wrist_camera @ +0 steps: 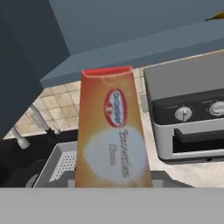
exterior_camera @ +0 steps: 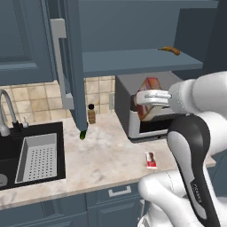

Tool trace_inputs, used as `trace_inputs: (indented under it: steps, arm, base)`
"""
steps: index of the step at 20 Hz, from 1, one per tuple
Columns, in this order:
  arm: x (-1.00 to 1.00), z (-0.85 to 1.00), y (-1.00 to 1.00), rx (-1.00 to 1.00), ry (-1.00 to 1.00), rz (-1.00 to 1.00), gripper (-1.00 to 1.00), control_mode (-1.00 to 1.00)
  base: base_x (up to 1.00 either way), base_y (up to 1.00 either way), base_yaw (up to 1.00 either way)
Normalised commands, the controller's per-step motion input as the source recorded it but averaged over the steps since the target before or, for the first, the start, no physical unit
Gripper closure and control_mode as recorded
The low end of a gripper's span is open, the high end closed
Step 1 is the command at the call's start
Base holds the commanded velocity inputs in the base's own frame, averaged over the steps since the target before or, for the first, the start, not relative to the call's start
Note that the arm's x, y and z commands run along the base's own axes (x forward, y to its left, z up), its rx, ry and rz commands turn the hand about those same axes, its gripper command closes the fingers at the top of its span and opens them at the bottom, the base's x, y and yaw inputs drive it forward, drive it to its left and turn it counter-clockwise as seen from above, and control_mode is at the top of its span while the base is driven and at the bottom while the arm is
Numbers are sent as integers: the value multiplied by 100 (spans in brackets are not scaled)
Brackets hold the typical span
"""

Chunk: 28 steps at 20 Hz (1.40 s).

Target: Pick the bar and boxed food from the counter and place them in the cabinets closest to them.

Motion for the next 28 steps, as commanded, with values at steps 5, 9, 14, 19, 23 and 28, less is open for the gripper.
trace_inputs:
  steps: [5,9,14,19,23,28]
  arm:
    - [-1,51,-12,1,-1,-4,100,-100]
    - [0,44,-26,0,0,-5,100,-100]
    - [0,33,-41,0,0,-5,100,-100]
    - [-1,1,-11,-1,-1,-3,100,-100]
    - [0,12,-1,0,-5,0,100,-100]
    - [0,2,0,-1,-4,0,100,-100]
  base:
    - [0,0,0]
    - [0,0,0]
    - [0,0,0]
    - [0,0,0]
    - [0,0,0]
    - [0,0,0]
